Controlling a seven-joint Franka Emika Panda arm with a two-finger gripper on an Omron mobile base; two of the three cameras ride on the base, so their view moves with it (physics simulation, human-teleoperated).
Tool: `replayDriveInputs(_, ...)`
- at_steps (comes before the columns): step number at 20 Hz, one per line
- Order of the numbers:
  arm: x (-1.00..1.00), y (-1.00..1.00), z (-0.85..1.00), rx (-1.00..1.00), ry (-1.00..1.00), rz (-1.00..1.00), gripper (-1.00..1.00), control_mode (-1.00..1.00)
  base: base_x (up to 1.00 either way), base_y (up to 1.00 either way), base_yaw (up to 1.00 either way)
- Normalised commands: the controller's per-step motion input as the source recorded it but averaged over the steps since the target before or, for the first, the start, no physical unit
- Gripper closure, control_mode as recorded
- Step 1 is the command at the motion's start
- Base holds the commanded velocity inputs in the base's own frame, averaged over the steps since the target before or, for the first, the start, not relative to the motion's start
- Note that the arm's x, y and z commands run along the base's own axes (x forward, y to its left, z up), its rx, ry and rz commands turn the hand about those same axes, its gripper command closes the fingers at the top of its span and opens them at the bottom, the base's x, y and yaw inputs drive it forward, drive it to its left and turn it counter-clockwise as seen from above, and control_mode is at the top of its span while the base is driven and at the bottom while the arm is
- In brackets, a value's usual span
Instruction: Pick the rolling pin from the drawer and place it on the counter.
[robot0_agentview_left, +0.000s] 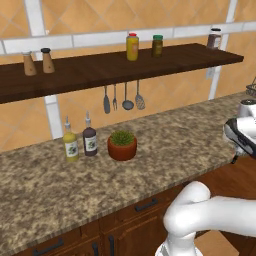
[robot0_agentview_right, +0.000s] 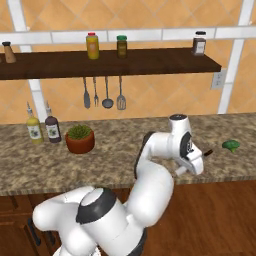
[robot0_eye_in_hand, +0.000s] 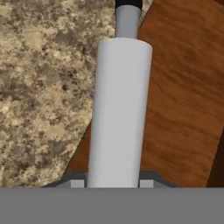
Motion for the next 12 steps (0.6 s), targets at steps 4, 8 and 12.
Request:
replayDriveInputs(4,1.0,0.75,-0.17,0.0,-0.04,-0.02,1.0,-1.0,0.0,0.0,0.0)
replayDriveInputs(8,1.0,0.43,-0.38,0.05,0.0,-0.03,1.0,-1.0,0.0,0.0,0.0)
replayDriveInputs(12,0.92,0.13,-0.26,0.02,0.02,-0.01,-1.0,-1.0,0.0,0.0,0.0)
